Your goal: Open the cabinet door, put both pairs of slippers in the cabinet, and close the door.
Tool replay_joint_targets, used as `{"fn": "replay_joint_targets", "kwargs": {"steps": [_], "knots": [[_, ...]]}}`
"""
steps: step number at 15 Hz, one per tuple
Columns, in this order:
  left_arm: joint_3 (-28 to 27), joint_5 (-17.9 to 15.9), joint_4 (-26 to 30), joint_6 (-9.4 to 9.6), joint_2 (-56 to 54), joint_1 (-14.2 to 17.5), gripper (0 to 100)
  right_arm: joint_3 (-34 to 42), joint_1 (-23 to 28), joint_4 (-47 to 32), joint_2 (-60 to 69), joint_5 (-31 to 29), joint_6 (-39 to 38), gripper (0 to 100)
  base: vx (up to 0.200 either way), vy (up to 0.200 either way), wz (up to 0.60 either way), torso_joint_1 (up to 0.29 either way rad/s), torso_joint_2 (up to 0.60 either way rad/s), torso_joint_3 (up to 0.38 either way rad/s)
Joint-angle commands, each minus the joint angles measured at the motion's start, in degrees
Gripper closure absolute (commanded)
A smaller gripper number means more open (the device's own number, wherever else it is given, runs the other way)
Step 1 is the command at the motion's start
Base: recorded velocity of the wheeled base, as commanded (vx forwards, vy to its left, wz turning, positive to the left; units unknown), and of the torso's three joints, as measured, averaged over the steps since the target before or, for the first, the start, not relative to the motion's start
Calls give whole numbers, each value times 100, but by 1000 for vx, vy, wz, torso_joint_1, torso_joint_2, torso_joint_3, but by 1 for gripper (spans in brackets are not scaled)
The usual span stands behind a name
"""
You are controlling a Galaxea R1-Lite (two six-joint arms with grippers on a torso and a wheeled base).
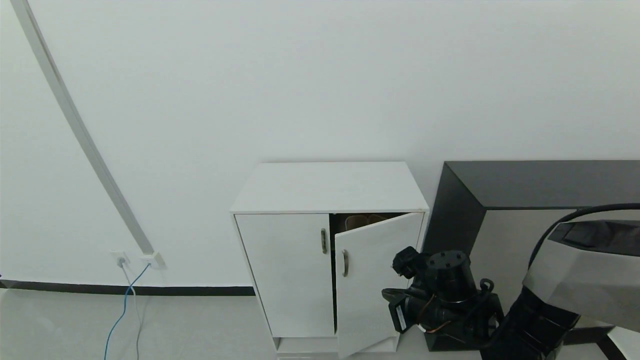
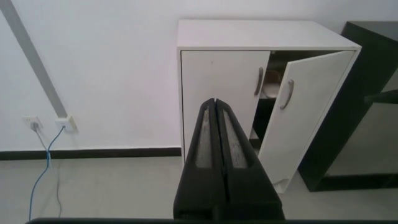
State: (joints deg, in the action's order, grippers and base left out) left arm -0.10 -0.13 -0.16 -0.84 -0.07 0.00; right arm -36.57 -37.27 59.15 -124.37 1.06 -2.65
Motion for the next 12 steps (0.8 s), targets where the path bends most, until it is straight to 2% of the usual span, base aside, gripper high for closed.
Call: {"fn": "replay_joint_targets", "kwargs": {"steps": [1,3,9,12], "knots": [[1,-4,-2,-4,7,0,100,19,-9,-9,-96,-1,1,100,200,0,0,2,-7,12],[1,5,-2,-13,7,0,100,10,-17,-9,-96,-1,1,100,200,0,0,10,5,-7],[1,5,-2,-4,7,0,100,-78,0,88,-237,-27,-8,100,0,0,0,0,0,0],[1,40,-2,-21,7,-9,100,-491,0,97,-571,-45,-34,100,0,0,0,0,0,0]]}}
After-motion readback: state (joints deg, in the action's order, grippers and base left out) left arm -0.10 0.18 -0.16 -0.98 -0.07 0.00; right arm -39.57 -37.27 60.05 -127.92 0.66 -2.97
